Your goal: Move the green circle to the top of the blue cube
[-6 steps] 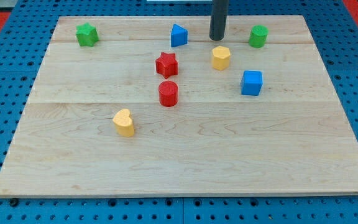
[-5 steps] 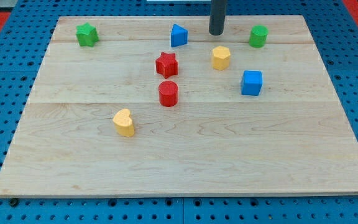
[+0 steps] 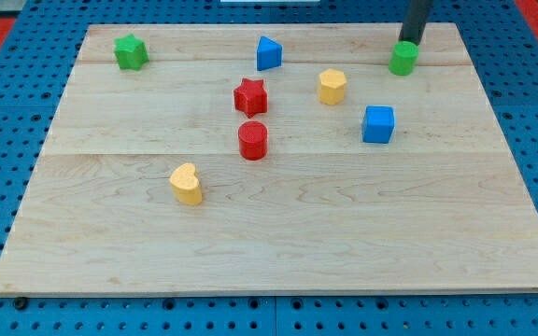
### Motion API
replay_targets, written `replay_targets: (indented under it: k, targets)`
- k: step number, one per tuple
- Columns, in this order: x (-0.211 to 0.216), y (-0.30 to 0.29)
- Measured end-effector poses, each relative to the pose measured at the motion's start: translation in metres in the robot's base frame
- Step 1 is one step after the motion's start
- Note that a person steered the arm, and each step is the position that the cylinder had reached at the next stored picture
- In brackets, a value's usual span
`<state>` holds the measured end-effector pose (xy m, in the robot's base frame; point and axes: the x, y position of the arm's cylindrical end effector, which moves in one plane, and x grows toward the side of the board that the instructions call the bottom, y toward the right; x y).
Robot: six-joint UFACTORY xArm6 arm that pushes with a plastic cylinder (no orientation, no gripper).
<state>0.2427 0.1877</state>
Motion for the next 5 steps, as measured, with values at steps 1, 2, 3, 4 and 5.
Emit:
replay_targets:
  k: [1, 2, 3, 4, 5]
  targets:
    - [0.036, -0.034]
    - [0.03, -0.027]
    - [0.015, 0.012]
    - [0.055, -0.014]
    - [0.095, -0.048]
